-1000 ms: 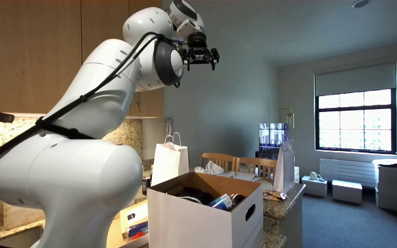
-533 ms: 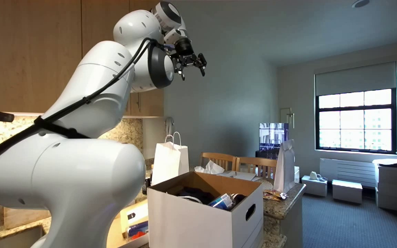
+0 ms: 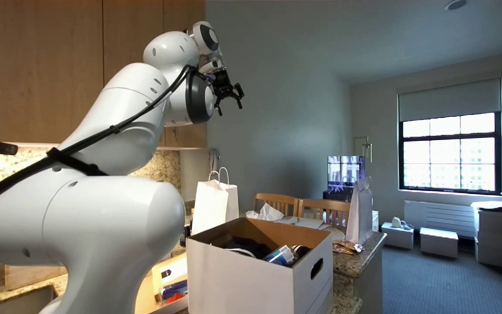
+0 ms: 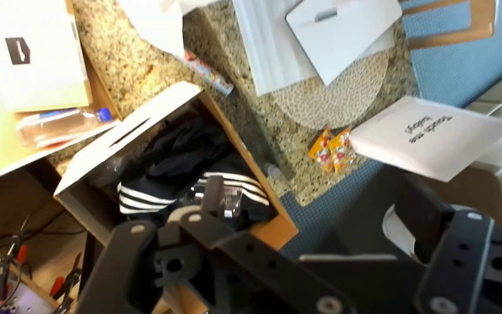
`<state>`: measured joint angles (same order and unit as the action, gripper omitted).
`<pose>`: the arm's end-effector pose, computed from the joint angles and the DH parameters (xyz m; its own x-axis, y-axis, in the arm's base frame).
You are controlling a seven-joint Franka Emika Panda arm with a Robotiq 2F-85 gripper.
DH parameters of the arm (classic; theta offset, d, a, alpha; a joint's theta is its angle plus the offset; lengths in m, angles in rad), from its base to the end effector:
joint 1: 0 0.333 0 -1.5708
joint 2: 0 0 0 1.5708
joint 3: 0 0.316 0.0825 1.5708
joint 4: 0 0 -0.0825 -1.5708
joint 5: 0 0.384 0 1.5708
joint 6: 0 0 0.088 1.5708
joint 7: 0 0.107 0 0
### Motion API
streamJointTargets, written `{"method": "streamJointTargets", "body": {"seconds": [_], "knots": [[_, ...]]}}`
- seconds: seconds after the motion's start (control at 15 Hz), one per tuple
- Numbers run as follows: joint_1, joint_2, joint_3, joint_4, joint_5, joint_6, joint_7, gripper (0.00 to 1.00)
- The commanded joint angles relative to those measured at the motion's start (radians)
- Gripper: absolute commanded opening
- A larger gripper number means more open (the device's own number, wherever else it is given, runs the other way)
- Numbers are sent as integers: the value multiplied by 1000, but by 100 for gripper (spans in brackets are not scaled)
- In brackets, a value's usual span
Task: Put the water bottles into the box
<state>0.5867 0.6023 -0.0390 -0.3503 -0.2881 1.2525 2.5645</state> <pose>0.5453 0.3058 0.7655 -0.5140 -0.8493 -0.1204 -0.7666 0.5178 -0.3798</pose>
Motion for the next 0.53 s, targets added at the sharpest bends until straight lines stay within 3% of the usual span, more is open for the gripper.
{"method": "streamJointTargets", "body": {"seconds": [0.0,0.13,0.2,0.33,0.47], "knots": [[8,-1,35,0,67,122,-66,100],[2,-2,56,0,103,181,-116,100],[23,0,21,-7,68,133,-64,100],[22,0,29,-8,81,161,-87,100],[-20,-8,19,1,93,175,-25,100]]}}
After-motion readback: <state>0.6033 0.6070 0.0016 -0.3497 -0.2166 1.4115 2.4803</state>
